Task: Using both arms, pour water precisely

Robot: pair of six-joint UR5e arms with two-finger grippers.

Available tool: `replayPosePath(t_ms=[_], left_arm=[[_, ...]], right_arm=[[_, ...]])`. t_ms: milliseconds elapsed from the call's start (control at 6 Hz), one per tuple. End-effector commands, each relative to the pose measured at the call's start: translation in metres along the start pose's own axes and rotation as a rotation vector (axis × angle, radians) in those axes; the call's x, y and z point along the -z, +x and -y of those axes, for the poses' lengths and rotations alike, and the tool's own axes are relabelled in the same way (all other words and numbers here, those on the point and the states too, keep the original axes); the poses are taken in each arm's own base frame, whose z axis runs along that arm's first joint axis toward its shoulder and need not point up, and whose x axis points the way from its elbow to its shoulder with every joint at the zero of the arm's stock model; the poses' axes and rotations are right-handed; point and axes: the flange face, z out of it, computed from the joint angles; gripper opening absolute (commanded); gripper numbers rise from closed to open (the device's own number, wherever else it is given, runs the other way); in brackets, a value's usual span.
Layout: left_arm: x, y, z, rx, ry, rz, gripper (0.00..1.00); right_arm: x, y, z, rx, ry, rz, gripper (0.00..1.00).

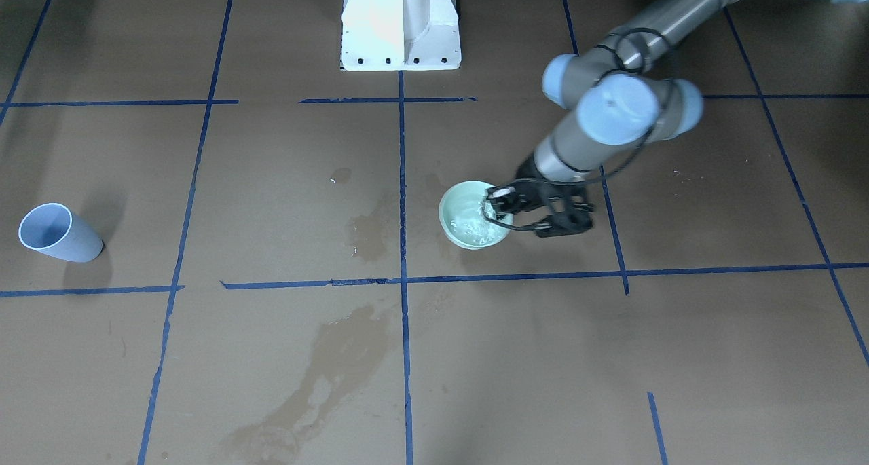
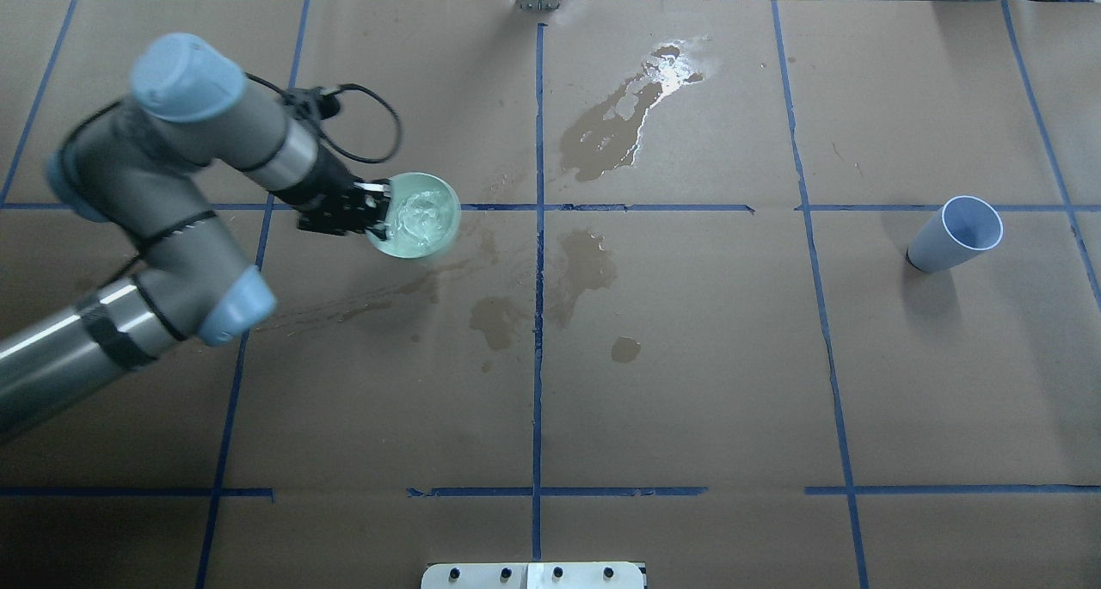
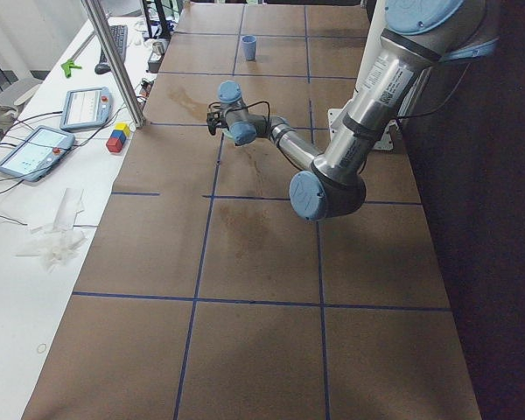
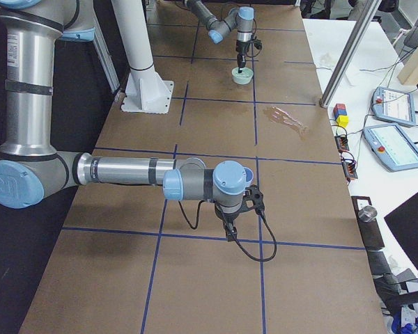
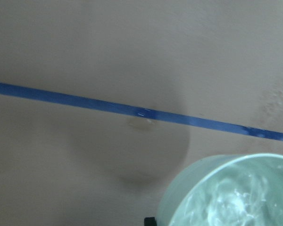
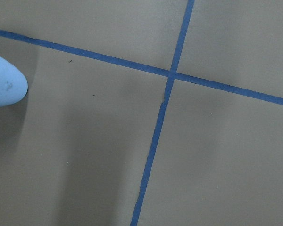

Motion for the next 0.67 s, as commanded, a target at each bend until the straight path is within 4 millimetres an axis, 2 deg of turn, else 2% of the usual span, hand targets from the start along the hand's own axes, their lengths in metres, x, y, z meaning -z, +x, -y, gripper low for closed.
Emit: replayPosePath(t_ms=[0, 167, 333, 500], left_arm=[[-0.047, 0.0585, -0.0309, -0.002, 0.027, 0.017, 0.0], [-0.0559, 0.0648, -0.0289, 0.001, 0.027, 0.028, 0.0], [-0.0566, 0.0644, -0.0286, -0.002, 0.026, 0.029, 0.0], [-0.0566, 0.0644, -0.0286, -0.005, 0.026, 0.029, 0.12]], right_arm=[[0.0, 0.0001, 0.0006, 0.0, 0.0, 0.0, 1.0], [-0.0004, 0.0004, -0.0002, -0.001, -0.001, 0.0, 1.0], [-0.0004, 0.0004, -0.0002, -0.001, -0.001, 0.0, 1.0], [-0.0004, 0.0004, -0.0002, -0.001, -0.001, 0.0, 1.0]])
